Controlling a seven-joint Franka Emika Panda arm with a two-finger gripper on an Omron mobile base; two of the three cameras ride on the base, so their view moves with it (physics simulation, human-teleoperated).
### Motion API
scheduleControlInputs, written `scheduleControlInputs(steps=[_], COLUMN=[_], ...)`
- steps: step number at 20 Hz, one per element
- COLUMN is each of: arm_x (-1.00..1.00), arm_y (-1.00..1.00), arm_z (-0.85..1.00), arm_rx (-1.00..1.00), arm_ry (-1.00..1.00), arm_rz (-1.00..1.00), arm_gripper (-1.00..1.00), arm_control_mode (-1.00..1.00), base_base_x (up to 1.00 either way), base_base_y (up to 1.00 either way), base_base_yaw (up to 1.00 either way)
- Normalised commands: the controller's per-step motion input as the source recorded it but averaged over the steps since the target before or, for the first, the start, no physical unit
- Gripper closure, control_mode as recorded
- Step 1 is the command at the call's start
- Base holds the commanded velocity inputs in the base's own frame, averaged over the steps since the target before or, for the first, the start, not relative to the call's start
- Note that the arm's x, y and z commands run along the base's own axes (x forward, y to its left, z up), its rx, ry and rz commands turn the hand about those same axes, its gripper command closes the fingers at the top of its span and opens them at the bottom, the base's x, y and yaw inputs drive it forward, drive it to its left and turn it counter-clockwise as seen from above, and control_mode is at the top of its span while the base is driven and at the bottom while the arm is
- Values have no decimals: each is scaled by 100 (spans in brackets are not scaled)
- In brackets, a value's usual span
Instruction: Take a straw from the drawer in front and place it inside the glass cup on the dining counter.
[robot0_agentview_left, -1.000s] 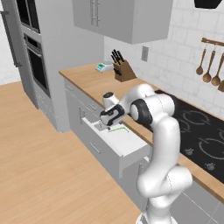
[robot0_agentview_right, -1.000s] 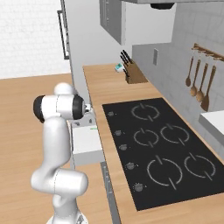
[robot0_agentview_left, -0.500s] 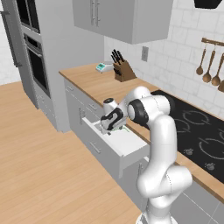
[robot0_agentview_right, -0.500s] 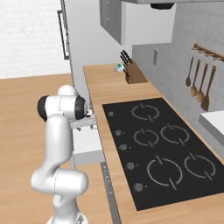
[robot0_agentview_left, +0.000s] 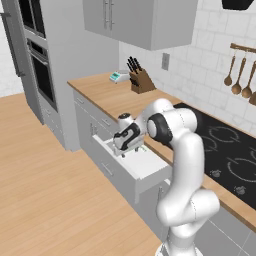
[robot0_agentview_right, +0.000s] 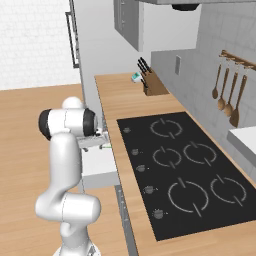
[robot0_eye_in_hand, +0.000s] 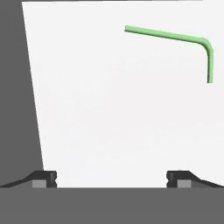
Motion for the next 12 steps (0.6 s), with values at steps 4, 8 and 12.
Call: scheduleControlInputs(steps=[4,8,12], arm_x=[-98,-73,-47], arm_y=[76,100,100], arm_z=[0,6,3], arm_rx=[10,9,7], arm_ry=[0,0,0], arm_rz=[5,8,10], arm_gripper=[-100,-100,-100], arm_control_mode=[-100,-100,-100], base_base_x=[0,0,0], base_base_y=[0,0,0], base_base_yaw=[0,0,0])
